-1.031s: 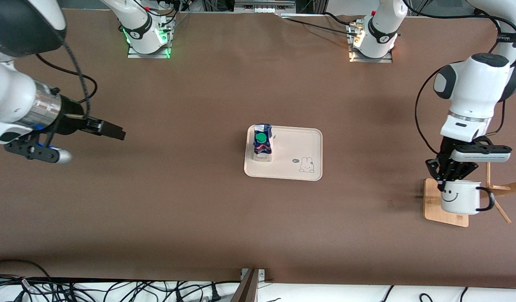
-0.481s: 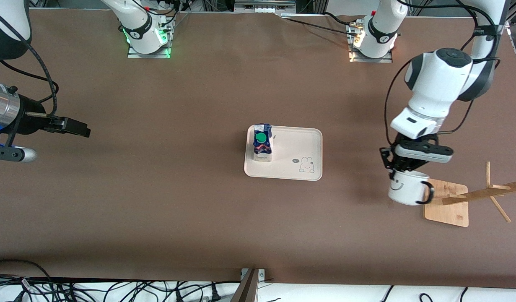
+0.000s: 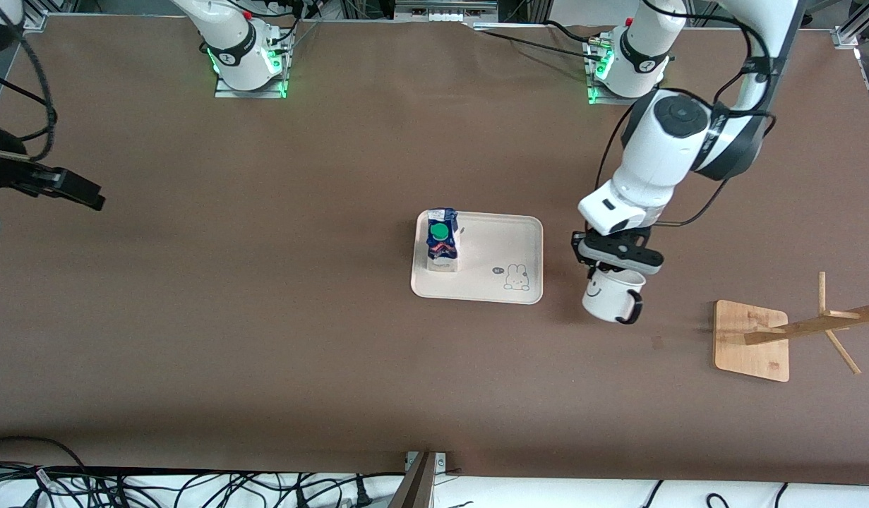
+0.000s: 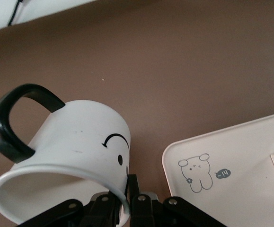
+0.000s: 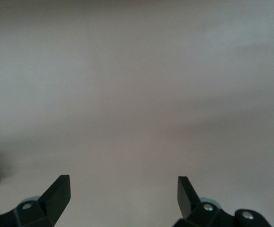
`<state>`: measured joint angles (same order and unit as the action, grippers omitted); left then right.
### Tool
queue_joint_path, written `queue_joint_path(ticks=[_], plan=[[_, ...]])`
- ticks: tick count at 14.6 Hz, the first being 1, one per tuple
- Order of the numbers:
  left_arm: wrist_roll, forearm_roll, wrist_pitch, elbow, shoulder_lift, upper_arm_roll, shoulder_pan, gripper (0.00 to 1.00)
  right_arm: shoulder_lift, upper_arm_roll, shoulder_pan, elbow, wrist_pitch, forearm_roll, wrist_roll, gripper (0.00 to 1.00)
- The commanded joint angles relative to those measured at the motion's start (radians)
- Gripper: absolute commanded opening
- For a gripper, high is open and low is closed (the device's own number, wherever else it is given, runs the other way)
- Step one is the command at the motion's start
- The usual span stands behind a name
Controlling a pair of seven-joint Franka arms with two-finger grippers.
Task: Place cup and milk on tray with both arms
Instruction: 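Carry the white mug with the left gripper over the tray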
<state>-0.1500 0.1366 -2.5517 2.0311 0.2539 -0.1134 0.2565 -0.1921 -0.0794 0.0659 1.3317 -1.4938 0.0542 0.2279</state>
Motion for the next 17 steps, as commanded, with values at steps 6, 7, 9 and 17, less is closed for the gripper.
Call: queue_joint_path(ticks=[6,7,9,17], plan=[[0.007,-0.126,0.266,-0.224,0.211,-0.038,0.102,0.0,0.102,-0.022,-0.004,0.152,-0.088,-0.013,-0.188,1.0],[0.006,-0.141,0.309,-0.244,0.237,-0.038,0.127,0.0,0.102,-0.017,-0.029,0.153,-0.088,-0.004,-0.188,1.0],[0.006,-0.182,0.413,-0.326,0.293,-0.037,0.159,0.0,0.097,-0.01,-0.052,0.155,-0.091,0.035,-0.186,1.0],[0.098,-0.195,0.537,-0.368,0.358,-0.038,0.179,0.0,0.108,-0.008,-0.006,0.198,-0.125,0.041,-0.194,1.0]])
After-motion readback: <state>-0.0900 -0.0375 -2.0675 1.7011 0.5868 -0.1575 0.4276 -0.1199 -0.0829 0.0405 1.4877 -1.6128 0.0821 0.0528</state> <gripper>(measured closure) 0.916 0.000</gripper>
